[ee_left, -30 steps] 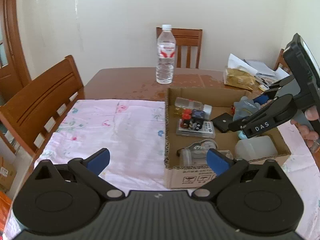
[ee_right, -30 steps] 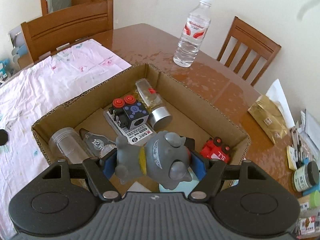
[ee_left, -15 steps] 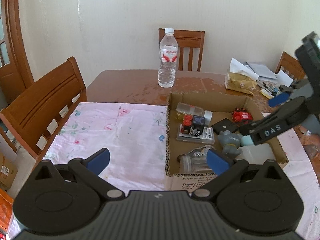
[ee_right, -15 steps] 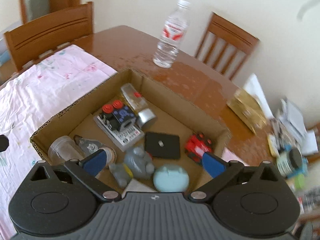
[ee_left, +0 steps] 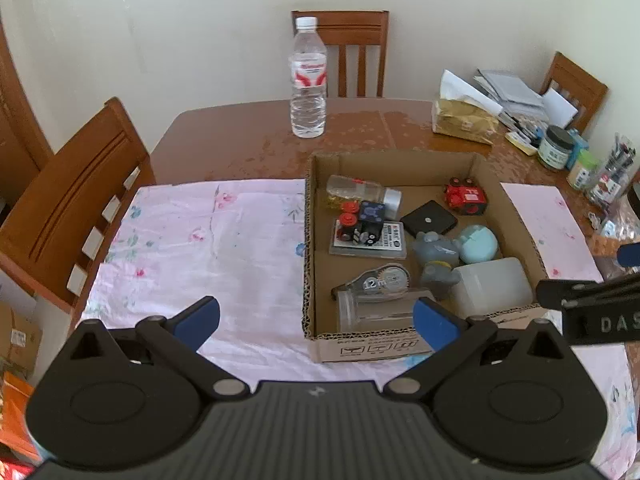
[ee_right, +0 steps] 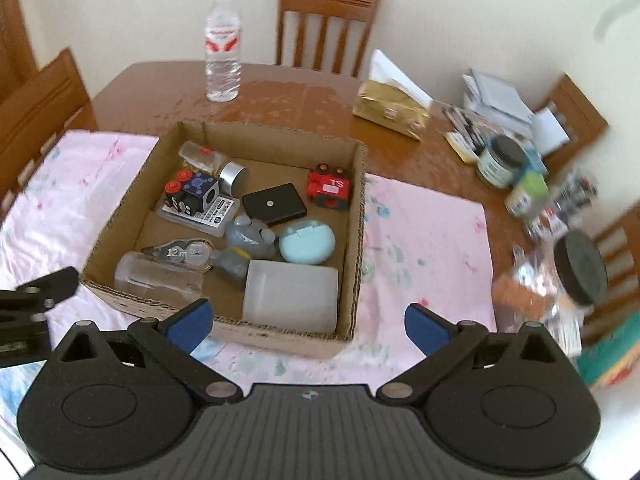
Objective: Organize rigid objects
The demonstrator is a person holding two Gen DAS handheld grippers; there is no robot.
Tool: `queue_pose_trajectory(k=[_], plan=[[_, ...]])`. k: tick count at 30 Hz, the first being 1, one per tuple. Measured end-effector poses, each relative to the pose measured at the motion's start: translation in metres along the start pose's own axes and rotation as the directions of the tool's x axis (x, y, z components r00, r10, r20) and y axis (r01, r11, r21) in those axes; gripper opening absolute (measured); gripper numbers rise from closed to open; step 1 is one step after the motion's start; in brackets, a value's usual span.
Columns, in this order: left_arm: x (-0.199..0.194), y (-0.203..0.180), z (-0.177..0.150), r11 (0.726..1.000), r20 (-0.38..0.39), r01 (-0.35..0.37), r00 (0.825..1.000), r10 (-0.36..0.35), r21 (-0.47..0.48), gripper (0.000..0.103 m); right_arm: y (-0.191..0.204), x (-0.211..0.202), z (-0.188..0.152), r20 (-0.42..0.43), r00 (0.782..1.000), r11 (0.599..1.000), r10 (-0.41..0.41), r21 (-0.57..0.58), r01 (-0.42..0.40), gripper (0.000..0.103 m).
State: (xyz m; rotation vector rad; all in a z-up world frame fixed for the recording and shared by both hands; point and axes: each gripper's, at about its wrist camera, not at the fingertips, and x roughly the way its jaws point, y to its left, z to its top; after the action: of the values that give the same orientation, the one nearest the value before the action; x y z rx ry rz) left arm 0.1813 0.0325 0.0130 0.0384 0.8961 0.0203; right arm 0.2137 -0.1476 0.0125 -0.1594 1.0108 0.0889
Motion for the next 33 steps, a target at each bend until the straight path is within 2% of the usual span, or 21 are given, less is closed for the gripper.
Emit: queue_pose_trajectory(k=[6,14,33], plan=[[-0.003,-0.005,0.007,0.999,-0.011,0.006,1.0,-0.006,0.034,0.102,0.0,-0.012,-0.003,0.023,1.0,0.999,-0.018,0.035,0.017,0.103],[-0.004,-0.006,0.01,0.999,-0.014,0.018,1.0,-0.018,0.034,0.102,-0.005,-0.017,-0.007,0.034,0.999,0.995,0.008,0.099,-0.011,0.103],[-0.009,-0.009,0.009,1.0,-0.015,0.022,1.0,-0.021,0.02,0.102,-0.004,-0.019,-0.008,0.039,0.999,0.995,0.005,0.1,-0.009,0.103]])
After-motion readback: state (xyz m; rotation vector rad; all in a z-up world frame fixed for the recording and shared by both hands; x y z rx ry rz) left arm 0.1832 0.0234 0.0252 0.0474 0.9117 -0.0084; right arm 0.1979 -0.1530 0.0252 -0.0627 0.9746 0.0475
